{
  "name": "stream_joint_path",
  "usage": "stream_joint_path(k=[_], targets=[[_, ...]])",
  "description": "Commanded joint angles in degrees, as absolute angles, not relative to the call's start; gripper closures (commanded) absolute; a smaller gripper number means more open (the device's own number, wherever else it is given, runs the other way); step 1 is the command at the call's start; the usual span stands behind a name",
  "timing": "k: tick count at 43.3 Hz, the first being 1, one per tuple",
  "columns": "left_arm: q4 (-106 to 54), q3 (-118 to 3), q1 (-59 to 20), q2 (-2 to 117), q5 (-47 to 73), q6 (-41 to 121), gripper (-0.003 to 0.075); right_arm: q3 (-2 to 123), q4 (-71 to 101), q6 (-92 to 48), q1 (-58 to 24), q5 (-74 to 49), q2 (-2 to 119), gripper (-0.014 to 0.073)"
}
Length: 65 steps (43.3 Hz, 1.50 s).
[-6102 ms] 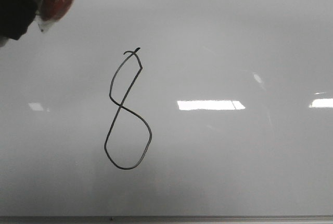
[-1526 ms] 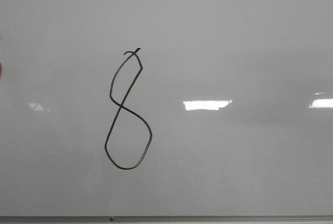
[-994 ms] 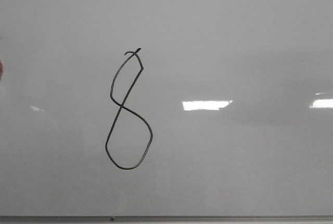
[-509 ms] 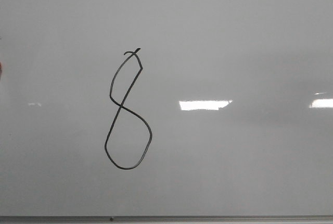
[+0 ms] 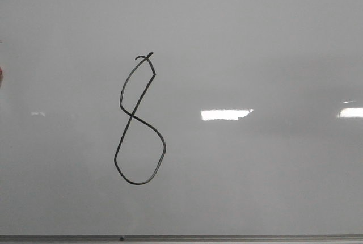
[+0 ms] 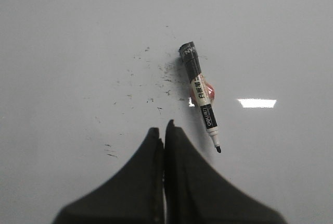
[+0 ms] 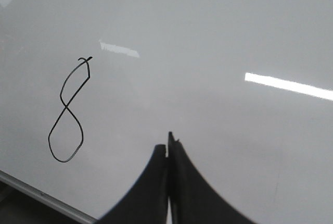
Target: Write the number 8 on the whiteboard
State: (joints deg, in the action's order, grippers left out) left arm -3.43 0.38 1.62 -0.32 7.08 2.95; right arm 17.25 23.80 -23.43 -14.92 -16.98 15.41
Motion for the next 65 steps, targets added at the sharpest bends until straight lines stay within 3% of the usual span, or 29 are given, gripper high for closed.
stream_joint_path(k=[1,17,28,42,65], targets=[[-3.4,0.5,1.7,-1.4,2.6,2.9,0.0739,18.7,24.4,-23.6,-14.5,-12.5,15.8,0.0610],[-3.4,0.5,1.7,-1.4,2.6,2.9,0.0739,16.8,21.1,-22.9,-14.2,-10.3,15.4,0.0610],[-3.4,0.5,1.7,-1.4,2.6,2.9,0.0739,7.5,3.2,-2.6,-6.8,1.3,11.9,0.0610],[-3.4,0.5,1.7,-1.4,2.6,2.9,0.0739,-1.3,3.2,-2.5,3.0,-2.0,1.5,0.0610],[-3.4,0.5,1.7,-1.4,2.6,2.9,0.0739,-1.4,3.2,-2.5,3.5,-6.2,-1.6,0.0610]])
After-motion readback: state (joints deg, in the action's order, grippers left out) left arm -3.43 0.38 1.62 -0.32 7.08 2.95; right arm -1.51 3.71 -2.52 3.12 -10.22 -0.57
